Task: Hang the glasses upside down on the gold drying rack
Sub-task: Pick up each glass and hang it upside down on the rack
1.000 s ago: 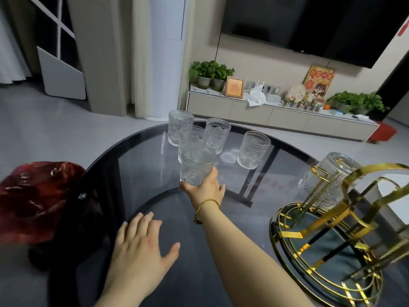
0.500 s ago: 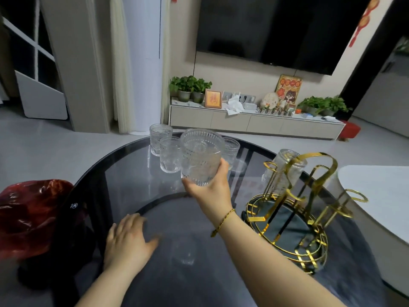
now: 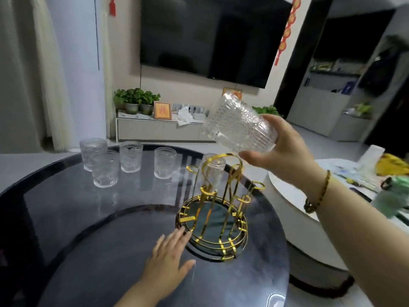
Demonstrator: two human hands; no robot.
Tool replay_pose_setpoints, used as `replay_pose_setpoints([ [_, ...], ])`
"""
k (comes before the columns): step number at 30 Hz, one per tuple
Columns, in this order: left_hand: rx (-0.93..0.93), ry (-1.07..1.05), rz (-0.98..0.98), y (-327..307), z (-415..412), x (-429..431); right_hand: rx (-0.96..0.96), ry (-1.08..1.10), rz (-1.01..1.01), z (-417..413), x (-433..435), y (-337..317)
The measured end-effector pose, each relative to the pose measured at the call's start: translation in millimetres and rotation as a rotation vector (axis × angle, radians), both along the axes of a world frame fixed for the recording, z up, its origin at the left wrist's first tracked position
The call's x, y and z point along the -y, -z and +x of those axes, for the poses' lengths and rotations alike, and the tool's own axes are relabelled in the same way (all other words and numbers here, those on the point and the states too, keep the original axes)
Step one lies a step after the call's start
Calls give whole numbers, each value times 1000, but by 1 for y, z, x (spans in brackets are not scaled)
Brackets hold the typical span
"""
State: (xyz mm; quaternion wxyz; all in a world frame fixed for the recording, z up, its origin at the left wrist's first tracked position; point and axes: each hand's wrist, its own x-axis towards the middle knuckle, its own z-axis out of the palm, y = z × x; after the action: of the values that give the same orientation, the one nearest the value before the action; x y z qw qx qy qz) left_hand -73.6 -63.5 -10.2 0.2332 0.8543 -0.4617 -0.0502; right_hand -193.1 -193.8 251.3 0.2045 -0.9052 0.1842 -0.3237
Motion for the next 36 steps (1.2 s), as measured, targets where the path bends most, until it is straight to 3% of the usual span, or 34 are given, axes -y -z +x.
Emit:
replay_pose_setpoints([
  [7, 152, 51, 54, 1, -4, 13, -256, 233, -156, 6, 59, -57],
  [10, 266, 37, -37, 1, -3, 10, -363, 245, -171, 19, 80, -66],
  [11, 185, 44, 42, -9, -3, 6, -401, 242, -182, 23, 85, -67],
  [13, 238, 62, 119, -16, -3, 7, -451, 220, -191, 33, 94, -67],
  [21, 292, 99, 100, -21, 0, 12, -742, 134, -203, 74, 114, -39],
  [29, 376, 127, 74, -18, 7, 14, -805, 77, -138, 89, 124, 4],
  [36, 307, 81, 48, -18, 3, 12, -829, 36, -91, 92, 124, 37],
])
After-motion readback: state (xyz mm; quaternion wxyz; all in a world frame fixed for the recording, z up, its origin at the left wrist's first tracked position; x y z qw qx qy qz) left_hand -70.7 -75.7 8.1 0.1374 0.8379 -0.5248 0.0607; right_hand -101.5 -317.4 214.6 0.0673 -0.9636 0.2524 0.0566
